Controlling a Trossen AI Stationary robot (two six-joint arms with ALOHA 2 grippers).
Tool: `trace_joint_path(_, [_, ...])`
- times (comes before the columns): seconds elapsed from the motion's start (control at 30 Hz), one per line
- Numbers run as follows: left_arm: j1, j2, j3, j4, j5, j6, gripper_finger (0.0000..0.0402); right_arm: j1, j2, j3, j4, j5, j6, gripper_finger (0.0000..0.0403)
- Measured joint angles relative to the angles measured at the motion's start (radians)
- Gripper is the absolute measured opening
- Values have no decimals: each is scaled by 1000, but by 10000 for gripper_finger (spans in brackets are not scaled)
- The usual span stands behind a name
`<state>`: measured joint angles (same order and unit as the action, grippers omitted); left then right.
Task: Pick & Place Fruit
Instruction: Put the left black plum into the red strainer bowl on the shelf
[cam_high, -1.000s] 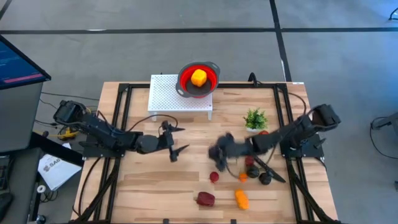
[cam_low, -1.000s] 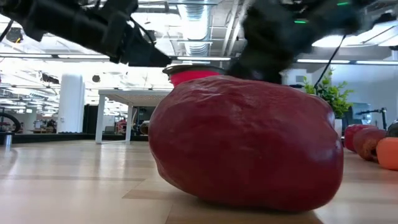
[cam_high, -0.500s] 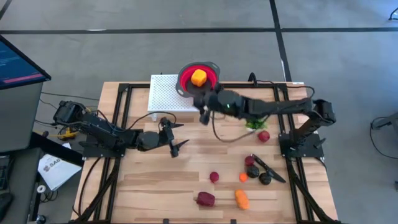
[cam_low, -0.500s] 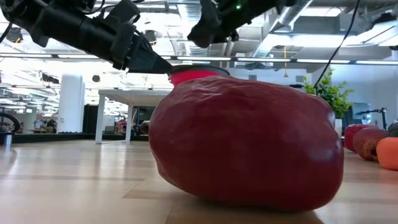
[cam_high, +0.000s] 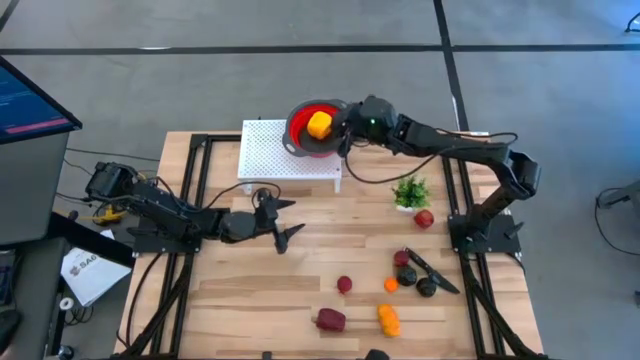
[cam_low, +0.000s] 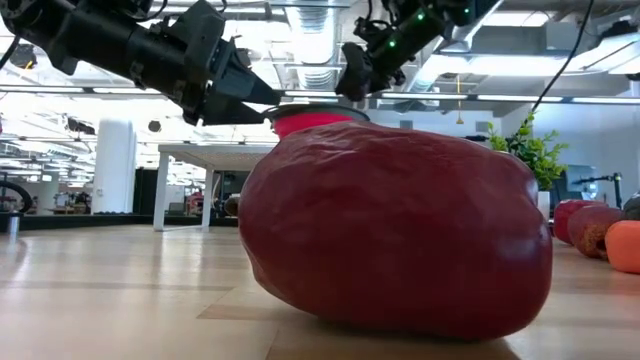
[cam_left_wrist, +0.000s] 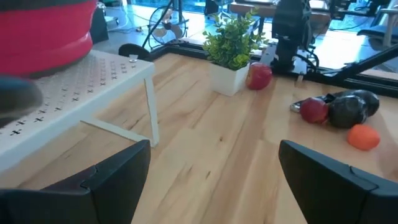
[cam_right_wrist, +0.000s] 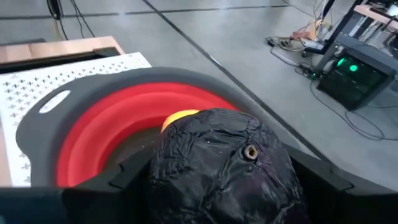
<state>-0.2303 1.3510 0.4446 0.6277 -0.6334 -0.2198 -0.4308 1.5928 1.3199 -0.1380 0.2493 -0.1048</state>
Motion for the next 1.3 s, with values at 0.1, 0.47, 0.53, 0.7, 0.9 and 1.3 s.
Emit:
trace_joint_path(0.1, [-7, 0, 0, 1, 0, -3, 347, -20, 0, 0, -5, -26, 1, 265])
trace_joint_path(0.47, [-16, 0, 0, 10, 0, -3, 347, -30, 89, -1, 29, -66, 19, 265])
trace_joint_path(0.53, [-18, 0, 0, 10, 2, -2, 347, -32, 100, -1, 36, -66, 24, 265])
trace_joint_path(0.7, [-19, 0, 0, 10, 8, -2, 347, -42, 97, -1, 15, -65, 57, 265])
trace_joint_path(0.9, [-18, 0, 0, 10, 9, -2, 347, -42, 97, -1, 9, -65, 79, 266])
trace_joint_path(1.3, [-21, 0, 0, 9, 10, -2, 347, -43, 97, 0, -17, -65, 79, 266])
